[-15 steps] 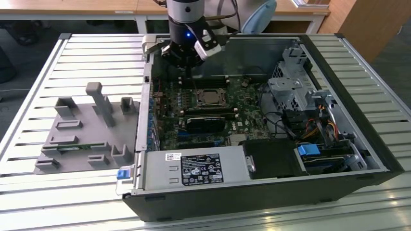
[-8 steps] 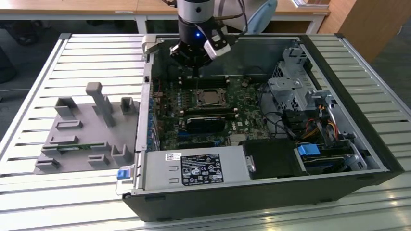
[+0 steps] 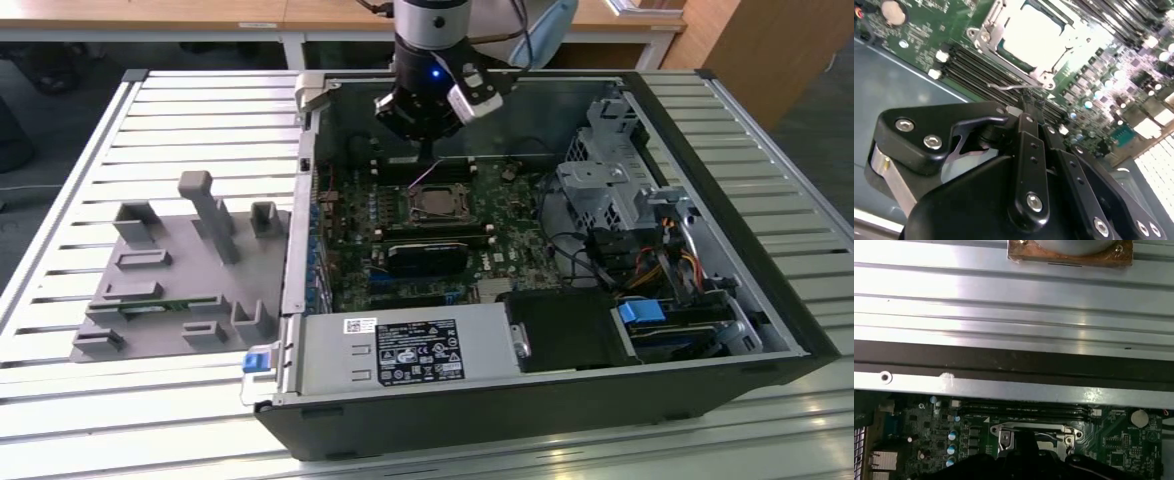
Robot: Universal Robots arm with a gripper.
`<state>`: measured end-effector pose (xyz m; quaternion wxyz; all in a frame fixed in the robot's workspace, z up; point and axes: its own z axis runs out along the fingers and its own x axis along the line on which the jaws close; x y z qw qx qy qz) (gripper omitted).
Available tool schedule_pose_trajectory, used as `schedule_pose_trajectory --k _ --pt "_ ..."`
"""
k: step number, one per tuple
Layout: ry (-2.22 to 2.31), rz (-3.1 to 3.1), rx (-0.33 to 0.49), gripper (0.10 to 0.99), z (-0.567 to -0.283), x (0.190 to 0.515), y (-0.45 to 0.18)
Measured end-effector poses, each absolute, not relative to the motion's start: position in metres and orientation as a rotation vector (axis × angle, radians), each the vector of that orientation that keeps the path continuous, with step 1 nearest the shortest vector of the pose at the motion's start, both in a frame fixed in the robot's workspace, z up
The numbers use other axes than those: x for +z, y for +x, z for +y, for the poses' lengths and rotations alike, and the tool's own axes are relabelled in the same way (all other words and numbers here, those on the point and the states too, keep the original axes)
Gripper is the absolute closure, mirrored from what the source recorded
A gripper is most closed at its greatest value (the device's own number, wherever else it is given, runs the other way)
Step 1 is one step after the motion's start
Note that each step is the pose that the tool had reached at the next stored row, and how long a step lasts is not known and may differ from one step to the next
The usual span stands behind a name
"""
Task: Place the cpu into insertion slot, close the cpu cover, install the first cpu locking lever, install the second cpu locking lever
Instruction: 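Install the first cpu locking lever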
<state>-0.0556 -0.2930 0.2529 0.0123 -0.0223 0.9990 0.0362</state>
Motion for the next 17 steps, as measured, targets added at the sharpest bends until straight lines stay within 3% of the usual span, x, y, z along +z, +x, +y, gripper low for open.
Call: schedule_pose_trajectory --k 5,17 --pt "-0.066 3.112 0.15 0.976 -0.293 0.251 -0.055" --pt "-0.061 3.112 0.15 0.976 -0.293 0.241 -0.045"
